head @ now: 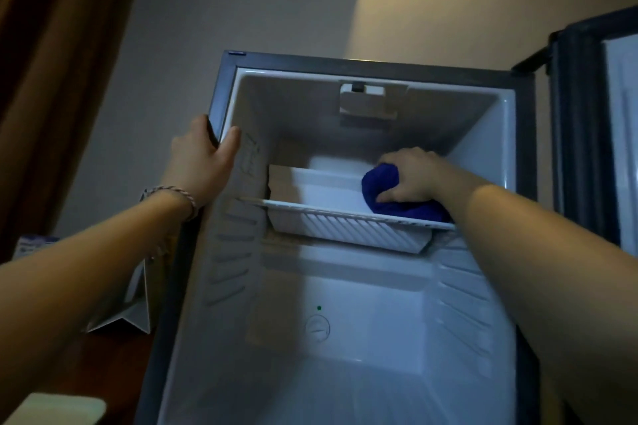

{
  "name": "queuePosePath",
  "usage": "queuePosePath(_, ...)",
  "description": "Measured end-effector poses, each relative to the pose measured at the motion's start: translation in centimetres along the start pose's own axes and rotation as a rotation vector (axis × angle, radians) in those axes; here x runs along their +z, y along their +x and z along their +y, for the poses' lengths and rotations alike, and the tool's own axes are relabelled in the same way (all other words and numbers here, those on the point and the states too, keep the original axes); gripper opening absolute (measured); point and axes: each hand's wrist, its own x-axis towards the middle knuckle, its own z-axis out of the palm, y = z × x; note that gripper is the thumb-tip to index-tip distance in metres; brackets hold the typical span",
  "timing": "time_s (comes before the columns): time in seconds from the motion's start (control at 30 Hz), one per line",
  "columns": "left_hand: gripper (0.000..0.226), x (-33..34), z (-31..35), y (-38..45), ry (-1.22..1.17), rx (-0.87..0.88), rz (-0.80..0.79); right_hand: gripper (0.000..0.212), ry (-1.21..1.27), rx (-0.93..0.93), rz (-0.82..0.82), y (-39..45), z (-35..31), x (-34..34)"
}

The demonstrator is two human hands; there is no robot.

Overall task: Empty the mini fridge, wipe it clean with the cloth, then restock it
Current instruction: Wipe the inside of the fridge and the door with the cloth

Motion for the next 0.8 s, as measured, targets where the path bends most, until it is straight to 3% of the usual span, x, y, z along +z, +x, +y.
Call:
queuePosePath(0.37, 0.033, 0.0, 0.4, -0.2, -0.054, -0.007, 0.0, 0.061, 0.016, 0.111, 0.08, -1.9, 0.2, 0.6)
queuePosePath(0.57, 0.033, 0.0, -0.3, -0.1, -0.06, 0.035, -0.024, 0.054, 0.136, -0.014, 0.178, -3.8, -2.9, -1.1)
queuePosePath(0.8, 0.044, 0.3, -1.6, -1.7, -0.11, 0.084, -0.042, 0.057, 0.042, -0.134, 0.196, -8.0, -6.1, -2.6)
